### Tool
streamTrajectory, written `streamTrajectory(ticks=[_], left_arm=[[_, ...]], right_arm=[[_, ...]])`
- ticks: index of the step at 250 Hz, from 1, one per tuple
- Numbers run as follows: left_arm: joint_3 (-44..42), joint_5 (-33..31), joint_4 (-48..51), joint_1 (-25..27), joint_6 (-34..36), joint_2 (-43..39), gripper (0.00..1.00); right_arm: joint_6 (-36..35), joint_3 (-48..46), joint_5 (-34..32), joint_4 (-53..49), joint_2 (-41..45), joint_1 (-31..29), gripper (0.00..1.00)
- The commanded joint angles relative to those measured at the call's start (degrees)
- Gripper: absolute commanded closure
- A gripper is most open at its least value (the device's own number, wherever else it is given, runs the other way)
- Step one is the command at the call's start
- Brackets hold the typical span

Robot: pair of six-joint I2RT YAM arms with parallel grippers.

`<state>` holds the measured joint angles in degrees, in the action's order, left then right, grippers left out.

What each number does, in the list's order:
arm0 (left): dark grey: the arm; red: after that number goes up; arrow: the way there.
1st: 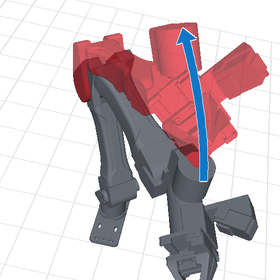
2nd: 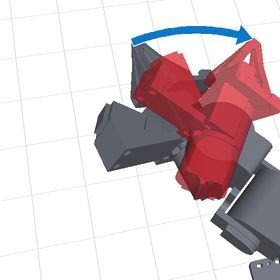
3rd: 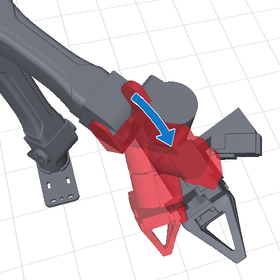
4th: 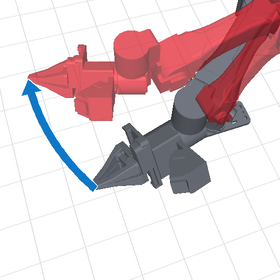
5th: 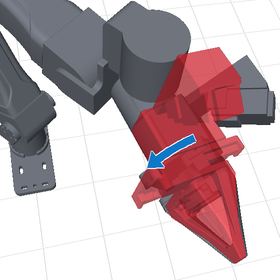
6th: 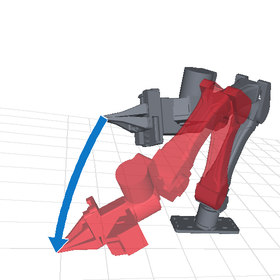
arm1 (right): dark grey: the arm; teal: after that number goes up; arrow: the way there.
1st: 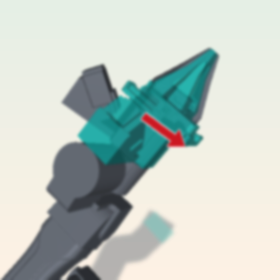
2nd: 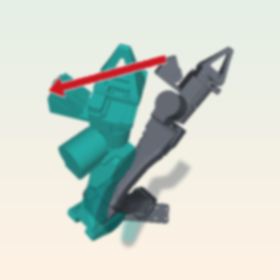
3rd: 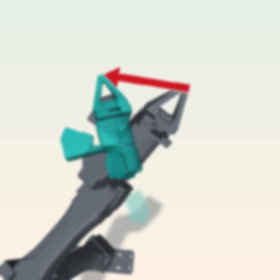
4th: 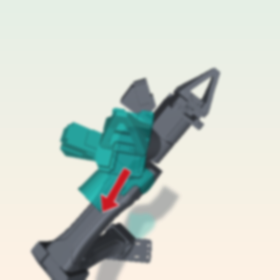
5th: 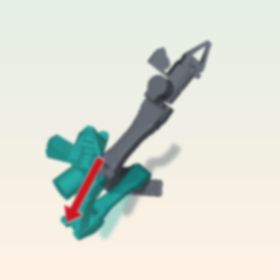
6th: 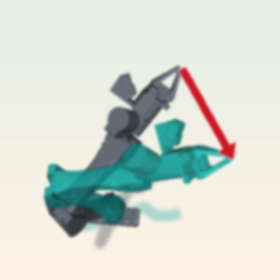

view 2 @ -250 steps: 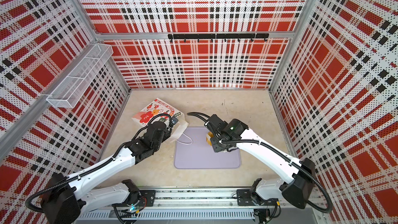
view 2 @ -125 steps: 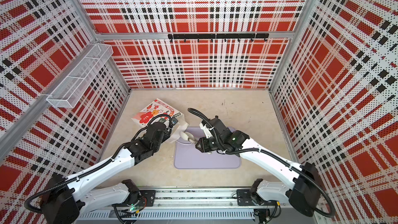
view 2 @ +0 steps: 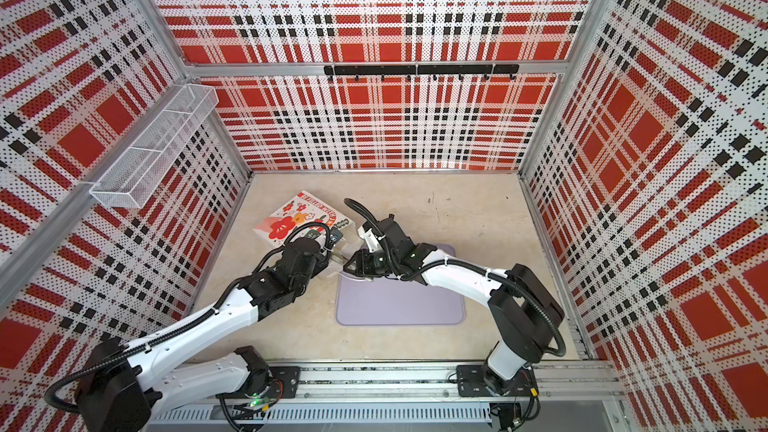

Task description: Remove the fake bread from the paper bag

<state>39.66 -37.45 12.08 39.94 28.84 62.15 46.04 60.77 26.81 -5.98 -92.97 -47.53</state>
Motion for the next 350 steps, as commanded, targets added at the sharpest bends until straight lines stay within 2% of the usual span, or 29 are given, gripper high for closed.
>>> streamTrajectory(ticks=[1, 52, 106, 121, 155, 192, 261, 325, 350], left_arm=[[-0.6, -0.1, -0.2, 0.2, -0.8, -0.7, 1.0], [-0.8, 0.1, -0.2, 0.3, -1.0, -0.8, 1.0], [-1.1, 0.3, -0.5, 0.3, -1.0, -0.8, 1.0], [-1.1, 0.4, -0.5, 0.3, -1.1, -0.7, 1.0], [-1.1, 0.4, -0.6, 0.3, -1.1, -0.7, 1.0], [-1.2, 0.4, -0.6, 0.3, -1.4, -1.1, 1.0], [-0.7, 0.2, -0.7, 0.3, -1.9, -1.0, 1.0], [-0.5, 0.2, -0.7, 0.4, -2.6, -1.2, 1.0], [-0.3, 0.4, -0.8, 0.2, -2.4, -0.9, 1.0]], right_arm=[[3.4, 2.0, 1.1, 6.2, -1.1, -0.1, 0.58], [2.0, 3.7, -0.3, 1.9, -3.4, -0.8, 0.55], [3.3, 4.8, 2.2, 6.2, -6.7, -1.2, 0.55], [3.3, 5.5, 2.8, 6.9, -7.6, -1.4, 0.6], [3.6, 5.3, 3.6, 7.9, -7.5, -1.6, 0.82], [0.0, 3.5, 0.7, 1.2, -1.7, -1.9, 1.0], [-5.7, 0.1, -6.5, -14.8, 11.9, -2.0, 1.0], [-7.2, -2.8, -12.1, -27.7, 24.2, -1.9, 1.0], [-6.8, -4.7, -12.9, -28.9, 26.7, -1.9, 1.0]])
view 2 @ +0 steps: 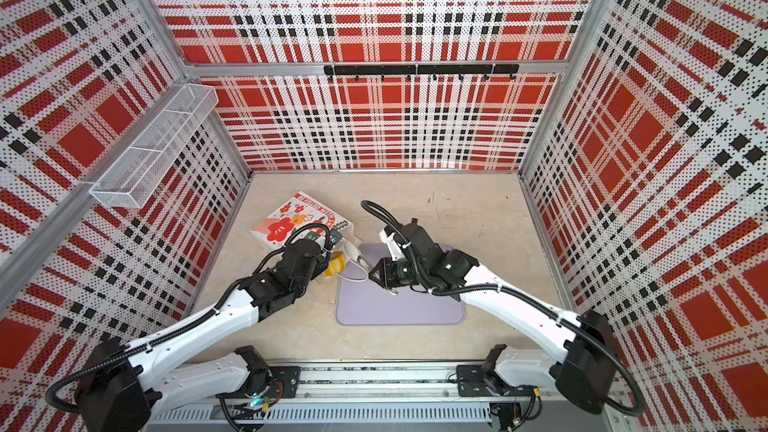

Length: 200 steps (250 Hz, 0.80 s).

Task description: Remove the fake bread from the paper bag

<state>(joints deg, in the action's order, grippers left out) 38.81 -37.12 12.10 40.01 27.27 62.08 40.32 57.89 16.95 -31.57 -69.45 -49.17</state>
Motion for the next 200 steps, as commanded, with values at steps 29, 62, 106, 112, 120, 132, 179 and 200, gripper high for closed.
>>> streamTrajectory(ticks=[29, 62, 106, 112, 120, 132, 179, 200], left_arm=[[0.7, 0.2, -0.9, 0.0, -0.9, -0.7, 1.0], [0.5, 0.5, -0.6, 0.1, -1.1, -1.0, 1.0], [0.6, 0.9, -0.7, 0.2, -1.1, -1.0, 1.0], [0.6, 0.9, -0.6, 0.1, -1.0, -0.9, 1.0], [0.7, 0.9, -0.6, 0.1, -1.0, -0.8, 1.0], [0.7, 0.9, -0.7, 0.1, -0.9, -0.9, 1.0], [0.6, 1.1, -0.4, 0.2, -1.0, -1.2, 1.0], [0.6, 1.1, -0.4, 0.2, -0.9, -1.1, 1.0]], right_arm=[[1.6, -5.0, 0.2, 1.9, 1.8, -0.3, 1.0], [3.7, -6.9, 1.1, 6.7, 0.6, -0.7, 0.86], [4.6, -7.1, 1.2, 7.2, -0.2, -2.2, 0.65], [5.0, -7.4, 1.5, 8.0, -0.2, -2.2, 0.64], [5.7, -7.6, 1.7, 9.2, -0.4, -2.1, 0.62], [6.5, -8.2, 2.0, 10.9, -0.7, -2.2, 0.59], [5.0, -4.4, 0.2, 7.7, -4.4, -3.4, 0.52], [4.6, -2.9, -1.4, 5.1, -5.6, -3.4, 0.51]])
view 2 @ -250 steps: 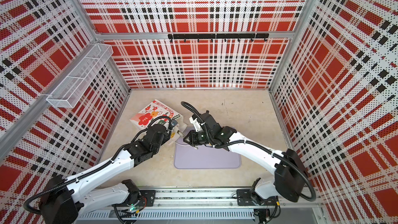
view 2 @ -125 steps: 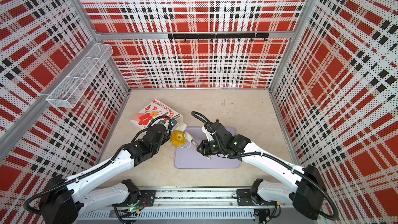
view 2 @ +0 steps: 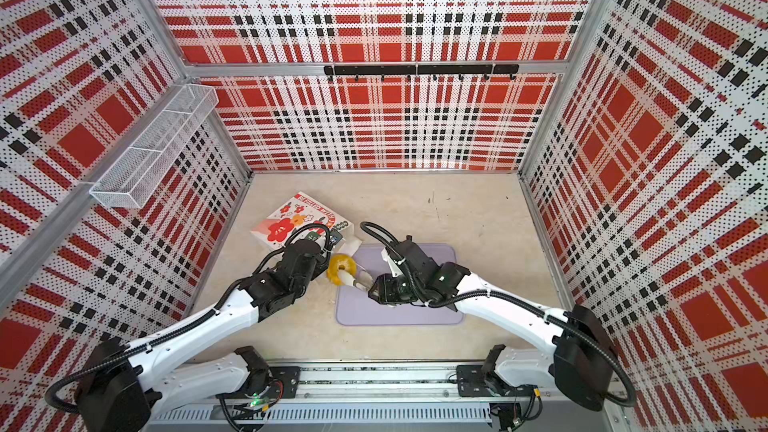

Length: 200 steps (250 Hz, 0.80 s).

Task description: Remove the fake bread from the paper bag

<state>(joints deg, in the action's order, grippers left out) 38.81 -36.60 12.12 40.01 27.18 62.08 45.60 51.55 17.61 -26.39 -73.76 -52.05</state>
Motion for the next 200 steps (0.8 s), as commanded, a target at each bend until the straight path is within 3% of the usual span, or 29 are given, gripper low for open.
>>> streamTrajectory(ticks=[1, 39, 88, 101, 138, 159, 182, 200], left_arm=[[0.6, 0.5, -0.4, 0.2, -0.8, -1.1, 1.0], [0.6, 0.8, -0.3, 0.3, -0.9, -1.4, 1.0], [0.6, 1.0, -0.1, 0.5, -0.9, -1.3, 1.0], [0.6, 0.9, 0.0, 0.6, -0.9, -1.4, 1.0], [0.5, 0.7, 0.2, 0.9, -0.9, -1.7, 1.0], [0.3, 0.7, 0.2, 1.0, -0.8, -1.8, 1.0], [0.2, 0.6, 0.2, 1.2, -0.7, -1.7, 1.0], [0.2, 0.4, 0.2, 1.2, -0.6, -1.6, 1.0]], right_arm=[[-0.7, 3.5, -2.1, -0.2, -1.4, -0.5, 0.5], [-0.5, 3.9, -4.2, -1.4, -1.5, -0.6, 0.49], [-1.3, 3.4, -1.7, 3.8, -3.7, -0.6, 0.47], [-3.5, 3.7, -2.0, 3.5, -4.3, -0.9, 0.33], [-13.9, 2.0, -5.9, 0.9, -3.4, -1.6, 0.21], [-20.5, -1.4, -12.4, -0.4, -0.5, -3.3, 0.0], [-29.4, -8.0, -18.9, 3.3, 3.5, -7.8, 0.0], [-32.2, -11.4, -21.5, 5.0, 4.6, -10.1, 0.0]])
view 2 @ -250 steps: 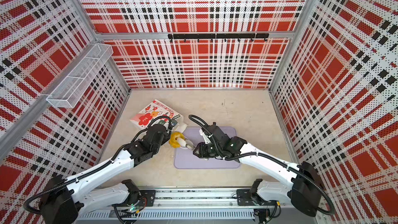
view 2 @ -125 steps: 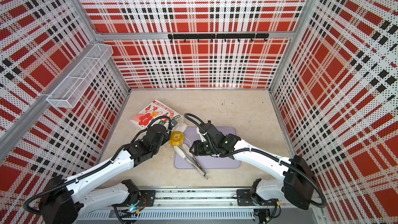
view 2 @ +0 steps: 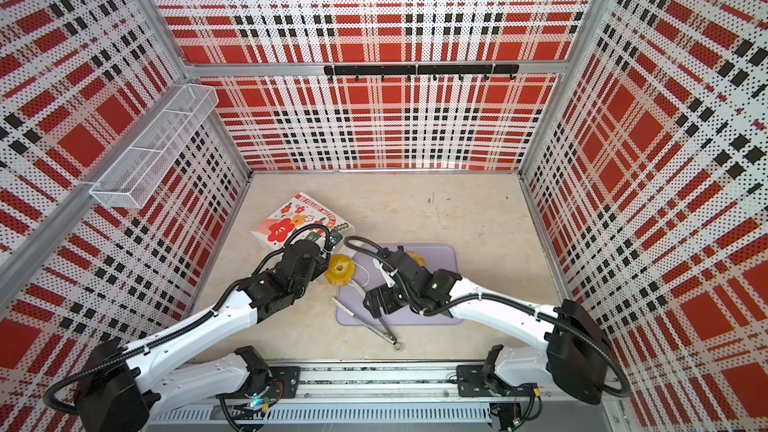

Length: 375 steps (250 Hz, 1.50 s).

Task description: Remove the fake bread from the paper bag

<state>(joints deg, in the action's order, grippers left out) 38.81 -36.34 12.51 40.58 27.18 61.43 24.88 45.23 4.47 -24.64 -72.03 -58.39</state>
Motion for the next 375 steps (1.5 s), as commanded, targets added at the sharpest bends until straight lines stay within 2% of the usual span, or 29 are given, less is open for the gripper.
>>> streamTrajectory(ticks=[1, 31, 69, 114, 148, 181, 192, 230, 311, 375], left_arm=[[0.2, 0.1, -0.2, 0.6, -0.6, -0.9, 1.0], [0.2, 0.0, -0.2, 0.8, -0.6, -0.5, 1.0], [0.2, -0.5, -0.2, 0.7, -0.4, -0.2, 1.0], [0.0, -1.0, -0.3, 0.8, -0.2, -0.2, 1.0], [0.0, -1.0, -0.4, 0.8, -0.1, -0.1, 1.0], [0.0, -1.1, -0.4, 0.8, -0.1, 0.0, 1.0], [-0.1, -1.1, -0.4, 0.8, -0.1, -0.1, 1.0], [-0.1, -1.0, -0.4, 0.8, -0.1, -0.2, 1.0], [-0.2, -1.0, -0.5, 0.8, 0.0, -0.3, 1.0], [-0.1, -1.0, -0.4, 0.8, -0.1, -0.4, 1.0]], right_arm=[[-11.4, -5.3, -8.4, 3.4, 2.9, -3.8, 0.0], [-12.1, -7.3, -7.8, 5.3, 0.3, -5.7, 0.0], [-15.4, -3.3, -5.8, 4.0, -7.1, -8.7, 0.0], [-18.1, 1.0, -3.8, 2.6, -14.9, -10.9, 0.05], [-18.1, 3.6, -5.5, 0.5, -18.5, -12.3, 0.19], [-16.7, 4.9, -8.5, -1.5, -20.2, -12.4, 0.38], [-16.4, 5.0, -9.3, -1.8, -20.0, -12.4, 0.44], [-14.5, 3.8, -11.9, -2.0, -17.3, -12.4, 0.53], [-9.0, -0.2, -9.1, -0.7, -8.7, -12.3, 0.56], [-4.3, -1.9, -6.3, -0.2, -1.5, -9.0, 0.61]])
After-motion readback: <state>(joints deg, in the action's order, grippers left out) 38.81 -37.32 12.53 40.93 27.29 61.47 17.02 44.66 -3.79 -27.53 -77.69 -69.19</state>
